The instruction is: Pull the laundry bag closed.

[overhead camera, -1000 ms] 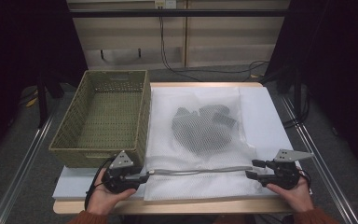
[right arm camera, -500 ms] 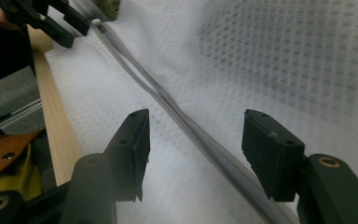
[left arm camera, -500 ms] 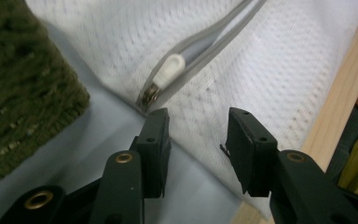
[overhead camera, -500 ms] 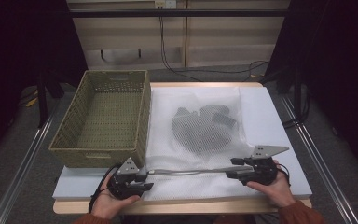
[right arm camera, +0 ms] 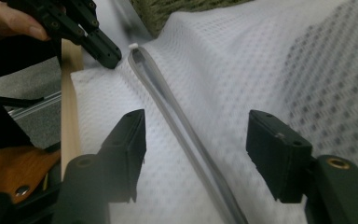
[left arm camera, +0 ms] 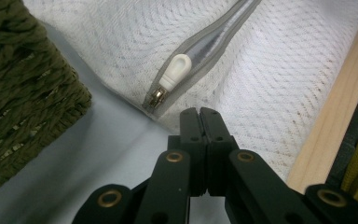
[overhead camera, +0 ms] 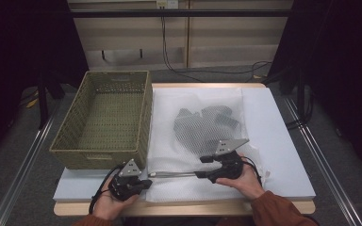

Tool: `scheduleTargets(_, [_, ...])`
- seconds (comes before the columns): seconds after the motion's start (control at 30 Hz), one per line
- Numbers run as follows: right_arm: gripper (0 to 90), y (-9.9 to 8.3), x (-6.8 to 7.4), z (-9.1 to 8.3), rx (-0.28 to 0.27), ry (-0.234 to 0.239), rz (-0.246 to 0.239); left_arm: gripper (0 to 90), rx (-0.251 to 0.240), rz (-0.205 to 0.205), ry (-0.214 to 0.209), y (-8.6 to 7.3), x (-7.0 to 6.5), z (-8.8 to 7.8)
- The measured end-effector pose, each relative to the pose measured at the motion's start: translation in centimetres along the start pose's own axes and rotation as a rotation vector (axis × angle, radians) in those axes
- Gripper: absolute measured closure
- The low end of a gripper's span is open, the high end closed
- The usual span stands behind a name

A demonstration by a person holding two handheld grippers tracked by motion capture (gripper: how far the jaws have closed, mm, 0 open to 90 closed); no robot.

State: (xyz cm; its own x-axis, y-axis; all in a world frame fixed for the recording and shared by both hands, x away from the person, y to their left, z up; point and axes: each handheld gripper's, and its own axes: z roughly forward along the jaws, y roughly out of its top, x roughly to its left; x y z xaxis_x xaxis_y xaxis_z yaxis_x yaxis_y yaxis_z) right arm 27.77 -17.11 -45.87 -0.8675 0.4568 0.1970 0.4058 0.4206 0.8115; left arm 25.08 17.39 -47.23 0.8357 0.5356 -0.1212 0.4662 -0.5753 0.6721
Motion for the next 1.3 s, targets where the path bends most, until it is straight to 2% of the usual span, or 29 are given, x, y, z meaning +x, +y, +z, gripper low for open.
scheduleTargets(0.03, [39.9,0.2,0.1,0.5,0.004,0.009,0.0,89.1,0.001,0.001,0.01,0.0,0.0,-0.2])
scheduleTargets(0.07, [41.8,0.4,0.2,1.2,0.021,0.035,0.001,89.1,-0.006,-0.004,0.003,0.0,0.0,-0.2])
scheduleTargets(0.17, [49.3,1.0,0.6,2.6,0.05,0.046,-0.001,89.1,-0.016,0.001,0.012,0.0,-0.1,-0.6])
scheduleTargets(0.2, [51.2,1.2,0.6,3.0,0.055,0.054,0.0,89.1,-0.031,-0.004,0.009,0.0,-0.1,-0.7])
scheduleTargets(0.37, [68.6,2.6,0.9,5.2,0.06,0.115,0.009,89.0,-0.033,0.009,0.009,0.0,-0.2,-1.0])
scheduleTargets(0.43, [68.6,3.0,1.3,6.2,0.082,0.125,-0.003,89.0,-0.042,0.004,0.003,0.0,-0.3,-0.9])
scheduleTargets(0.47, [70.4,3.2,1.4,6.7,0.091,0.134,-0.011,89.0,-0.035,0.017,0.0,0.0,-0.2,-0.9])
scheduleTargets(0.5, [71.7,3.3,1.6,7.2,0.098,0.146,-0.012,89.0,-0.025,0.024,0.015,0.0,-0.4,-1.0])
scheduleTargets(0.6, [76.1,3.6,1.9,8.3,0.11,0.181,-0.016,88.9,-0.034,0.031,0.007,0.1,-0.5,-0.9])
scheduleTargets(0.73, [76.6,3.8,2.4,9.4,0.121,0.208,-0.011,88.9,-0.029,0.042,0.002,0.1,-0.7,-1.0])
scheduleTargets(0.9, [79.3,4.2,2.7,9.6,0.118,0.222,-0.01,88.8,-0.025,0.047,-0.003,0.1,-0.7,-0.9])
scheduleTargets(0.93, [79.7,4.4,2.8,9.8,0.117,0.242,-0.005,88.8,-0.026,0.048,-0.004,0.1,-0.7,-0.9])
scheduleTargets(1.1, [78.8,5.1,3.1,10.6,0.153,0.239,-0.015,88.8,-0.025,0.048,-0.006,0.1,-0.8,-0.9])
scheduleTargets(1.13, [78.1,5.2,3.0,10.8,0.157,0.239,0.004,88.8,-0.027,0.046,-0.006,0.1,-0.8,-0.9])
scheduleTargets(1.3, [77.2,5.2,2.7,11.5,0.175,0.253,0.01,88.7,-0.02,0.049,-0.005,0.1,-0.8,-0.9])
